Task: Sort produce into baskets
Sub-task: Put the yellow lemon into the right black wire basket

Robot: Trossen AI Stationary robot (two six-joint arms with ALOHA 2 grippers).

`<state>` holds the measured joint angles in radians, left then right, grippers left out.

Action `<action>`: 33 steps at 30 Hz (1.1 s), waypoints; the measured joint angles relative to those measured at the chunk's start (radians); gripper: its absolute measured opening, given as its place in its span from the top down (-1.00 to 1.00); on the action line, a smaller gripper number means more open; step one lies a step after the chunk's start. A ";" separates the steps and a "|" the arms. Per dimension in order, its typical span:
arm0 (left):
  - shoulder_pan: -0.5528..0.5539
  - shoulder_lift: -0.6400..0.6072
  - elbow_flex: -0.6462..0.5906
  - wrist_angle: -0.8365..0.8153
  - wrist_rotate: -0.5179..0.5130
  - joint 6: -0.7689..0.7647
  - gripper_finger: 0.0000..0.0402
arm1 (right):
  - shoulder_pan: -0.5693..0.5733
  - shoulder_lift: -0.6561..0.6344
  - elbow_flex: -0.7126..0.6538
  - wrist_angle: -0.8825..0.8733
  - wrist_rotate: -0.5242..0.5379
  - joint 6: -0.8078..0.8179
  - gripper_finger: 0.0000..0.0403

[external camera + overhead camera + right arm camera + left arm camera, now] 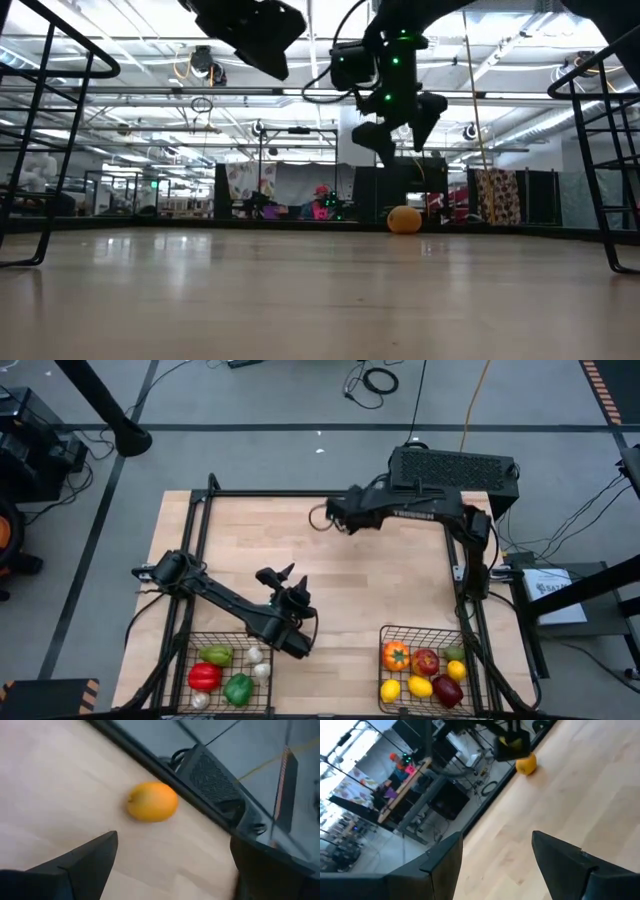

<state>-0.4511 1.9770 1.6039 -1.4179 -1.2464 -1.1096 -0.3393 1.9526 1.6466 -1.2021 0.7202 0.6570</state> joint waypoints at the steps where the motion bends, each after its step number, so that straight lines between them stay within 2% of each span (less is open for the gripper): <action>1: 0.003 0.000 0.000 -0.026 -0.005 -0.016 -0.21 | 0.016 0.000 -0.017 0.009 0.012 0.072 -0.87; 5: 0.007 0.000 -0.001 -0.145 -0.014 -0.156 -0.21 | 0.069 0.000 -0.111 0.164 0.017 0.238 -0.87; 9: -0.014 -0.023 -0.008 -0.147 -0.021 -0.166 -0.21 | 0.074 0.000 -0.194 0.239 0.015 0.351 -0.87; 15: -0.043 -0.047 -0.007 -0.142 -0.079 -0.169 -0.21 | 0.064 0.000 -0.270 0.308 0.073 0.565 -0.87; 22: -0.049 -0.056 -0.006 -0.137 -0.095 -0.168 -0.21 | 0.066 -0.001 -0.359 0.576 0.099 0.547 -0.87; 26: -0.049 -0.056 -0.006 -0.136 -0.095 -0.168 -0.21 | 0.060 -0.001 -0.408 0.641 0.097 0.574 -0.87; 33: -0.049 -0.056 -0.006 -0.133 -0.095 -0.168 -0.21 | 0.060 -0.001 -0.477 0.689 0.153 0.649 -0.87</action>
<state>-0.4999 1.9209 1.5974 -1.5509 -1.3414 -1.2774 -0.2794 1.9518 1.1691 -0.5128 0.8728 1.3062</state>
